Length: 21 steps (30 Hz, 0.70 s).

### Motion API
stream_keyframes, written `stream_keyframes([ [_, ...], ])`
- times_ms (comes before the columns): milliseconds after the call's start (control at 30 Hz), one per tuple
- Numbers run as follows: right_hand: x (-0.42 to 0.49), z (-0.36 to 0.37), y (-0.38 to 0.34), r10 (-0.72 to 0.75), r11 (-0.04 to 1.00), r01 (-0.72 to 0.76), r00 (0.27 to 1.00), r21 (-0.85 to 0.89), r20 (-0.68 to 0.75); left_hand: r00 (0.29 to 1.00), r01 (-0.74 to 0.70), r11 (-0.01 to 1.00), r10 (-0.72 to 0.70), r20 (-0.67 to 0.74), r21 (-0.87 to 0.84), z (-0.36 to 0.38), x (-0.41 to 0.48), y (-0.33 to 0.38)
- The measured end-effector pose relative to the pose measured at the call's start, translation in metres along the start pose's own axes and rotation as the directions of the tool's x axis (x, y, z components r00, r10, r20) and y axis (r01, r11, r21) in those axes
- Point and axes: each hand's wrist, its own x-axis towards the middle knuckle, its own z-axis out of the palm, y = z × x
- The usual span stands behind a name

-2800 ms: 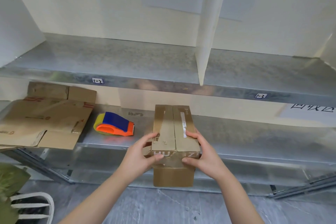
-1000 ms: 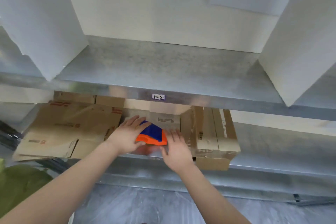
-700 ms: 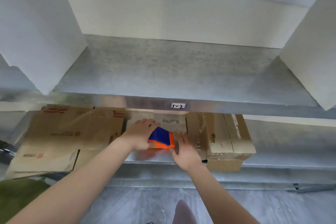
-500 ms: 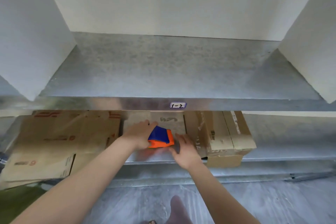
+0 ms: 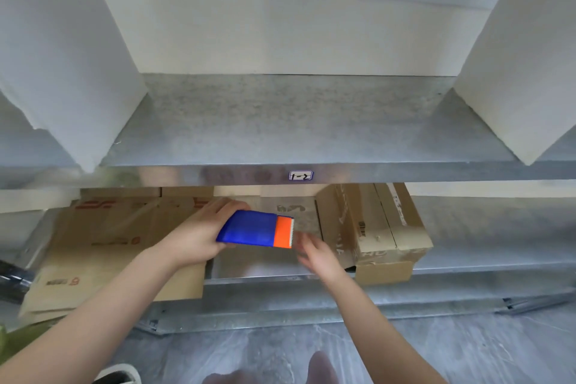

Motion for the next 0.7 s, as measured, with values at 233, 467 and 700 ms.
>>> stream_keyframes([
  [233,-0.034,-0.017,-0.028,-0.073,0.908,0.047,0.996,0.417,0.046,0.994,-0.091,0.996,0.092,-0.053,0.017,-0.006,-0.007,0.044],
  [467,-0.064,-0.069,-0.028,-0.231,0.945,0.222,0.973,0.242,0.01,0.992,-0.079,0.997,0.079,-0.095,0.007,0.006,0.007,0.082],
  [700,-0.08,-0.132,-0.021,-0.419,0.892,0.355,0.883,-0.281,-0.213,0.992,-0.015,1.0,0.014,-0.129,-0.013,0.04,0.022,0.143],
])
